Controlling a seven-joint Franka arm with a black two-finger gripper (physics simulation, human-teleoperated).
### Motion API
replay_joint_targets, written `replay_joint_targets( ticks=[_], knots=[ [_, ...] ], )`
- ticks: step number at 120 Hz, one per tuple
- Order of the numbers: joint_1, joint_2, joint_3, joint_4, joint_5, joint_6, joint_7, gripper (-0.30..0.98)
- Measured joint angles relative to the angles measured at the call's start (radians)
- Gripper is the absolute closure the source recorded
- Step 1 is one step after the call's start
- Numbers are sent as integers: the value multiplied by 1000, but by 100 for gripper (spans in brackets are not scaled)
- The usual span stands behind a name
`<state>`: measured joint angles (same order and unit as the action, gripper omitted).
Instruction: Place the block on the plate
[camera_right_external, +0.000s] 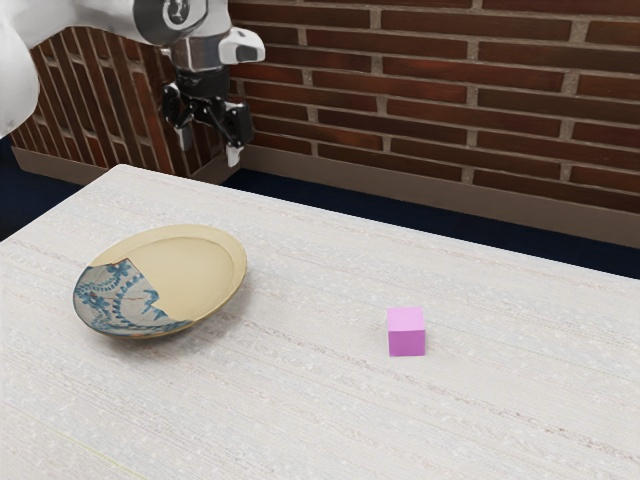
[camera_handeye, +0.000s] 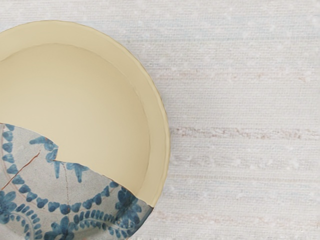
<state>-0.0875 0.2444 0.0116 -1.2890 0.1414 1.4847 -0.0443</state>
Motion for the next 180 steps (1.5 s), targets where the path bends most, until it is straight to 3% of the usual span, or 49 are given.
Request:
replay_joint_targets(
  ticks=[19, 35, 51, 65, 88, 130, 180],
  knots=[
    [-62, -7, 28, -82, 9, 69, -4, 0],
    [-79, 157, 28, 7, 2, 140, -33, 0],
    [-104, 335, 26, 143, -52, 202, -115, 0],
    [-141, 394, 28, 151, -117, 271, -243, 0],
    [-236, 486, 26, 150, -168, 383, -475, 0],
    [-294, 559, 27, 100, -209, 484, -848, 0],
    [-314, 589, 21, 97, -209, 527, -1085, 0]
  ],
)
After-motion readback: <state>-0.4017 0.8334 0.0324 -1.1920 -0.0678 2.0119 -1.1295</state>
